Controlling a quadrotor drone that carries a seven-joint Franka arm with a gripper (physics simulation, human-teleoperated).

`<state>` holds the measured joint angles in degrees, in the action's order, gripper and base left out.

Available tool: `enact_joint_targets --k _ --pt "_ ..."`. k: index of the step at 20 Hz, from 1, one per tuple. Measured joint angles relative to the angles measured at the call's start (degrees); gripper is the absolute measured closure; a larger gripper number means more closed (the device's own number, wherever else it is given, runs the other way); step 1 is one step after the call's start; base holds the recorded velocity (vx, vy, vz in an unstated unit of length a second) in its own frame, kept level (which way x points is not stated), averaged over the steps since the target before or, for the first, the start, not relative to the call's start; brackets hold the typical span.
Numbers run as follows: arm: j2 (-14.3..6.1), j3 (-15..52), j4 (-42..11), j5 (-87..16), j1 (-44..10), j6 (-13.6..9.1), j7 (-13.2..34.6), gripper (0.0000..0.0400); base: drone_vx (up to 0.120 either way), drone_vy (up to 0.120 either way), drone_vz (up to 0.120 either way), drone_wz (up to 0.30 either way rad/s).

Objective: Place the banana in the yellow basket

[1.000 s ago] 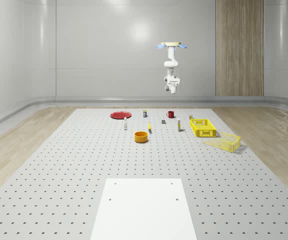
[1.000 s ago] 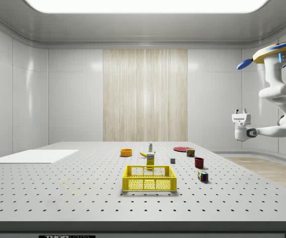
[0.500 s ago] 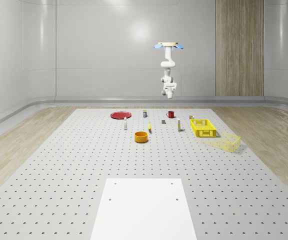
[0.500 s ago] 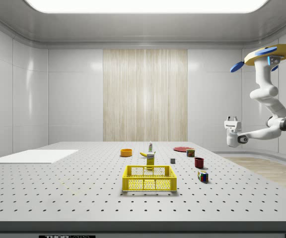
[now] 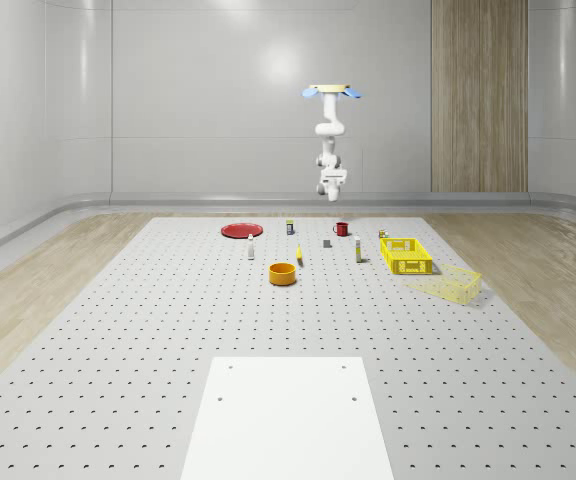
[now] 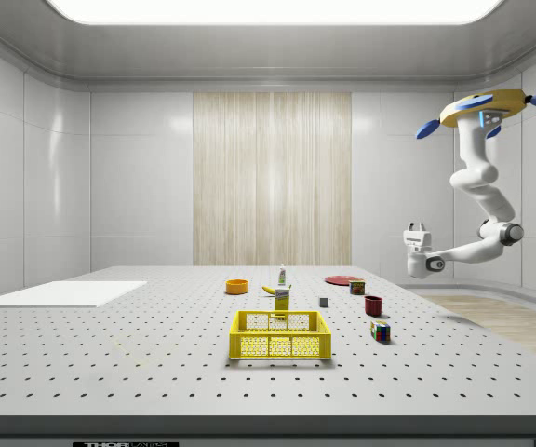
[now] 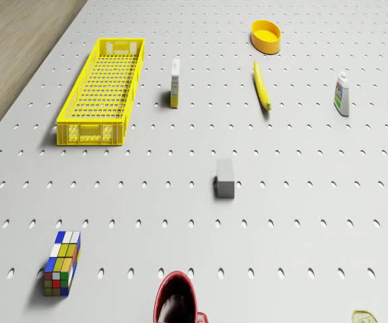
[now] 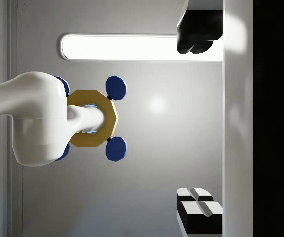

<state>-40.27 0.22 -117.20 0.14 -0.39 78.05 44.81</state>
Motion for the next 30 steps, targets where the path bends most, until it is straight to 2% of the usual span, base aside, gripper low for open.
enact_joint_targets --k 30 --pt "-0.71 0.75 -0.44 -0.89 -0.34 1.04 0.05 0.0 0.12 -0.12 0.0 0.0"
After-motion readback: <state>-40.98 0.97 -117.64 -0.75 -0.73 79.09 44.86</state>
